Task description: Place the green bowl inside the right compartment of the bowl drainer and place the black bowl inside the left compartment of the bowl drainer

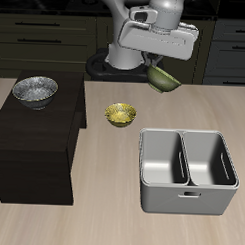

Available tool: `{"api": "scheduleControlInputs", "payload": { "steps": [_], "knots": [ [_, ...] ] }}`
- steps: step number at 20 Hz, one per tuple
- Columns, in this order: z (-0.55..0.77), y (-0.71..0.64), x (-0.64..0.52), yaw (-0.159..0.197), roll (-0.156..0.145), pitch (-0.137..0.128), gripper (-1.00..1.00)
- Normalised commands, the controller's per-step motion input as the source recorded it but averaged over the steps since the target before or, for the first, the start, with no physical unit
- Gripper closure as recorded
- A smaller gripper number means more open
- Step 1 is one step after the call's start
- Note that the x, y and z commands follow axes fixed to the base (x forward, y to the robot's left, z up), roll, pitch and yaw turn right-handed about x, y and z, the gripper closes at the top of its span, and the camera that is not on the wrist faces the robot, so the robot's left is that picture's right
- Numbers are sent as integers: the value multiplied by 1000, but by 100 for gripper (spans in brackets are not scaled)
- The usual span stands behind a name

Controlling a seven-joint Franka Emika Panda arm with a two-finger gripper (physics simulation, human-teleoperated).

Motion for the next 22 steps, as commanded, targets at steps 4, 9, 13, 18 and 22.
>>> {"api": "scheduleControlInputs", "payload": {
  "steps": [4, 9, 13, 18, 22],
  "knots": [
    [31, -131, 257, 36, -32, 12, 100],
    [47, -39, 313, 64, 36, 9, 100],
    [90, -99, 334, 10, 10, 35, 100],
    [139, 32, 340, -22, 40, 37, 100],
    [125, -30, 299, -48, 28, 13, 100]
  ]
}}
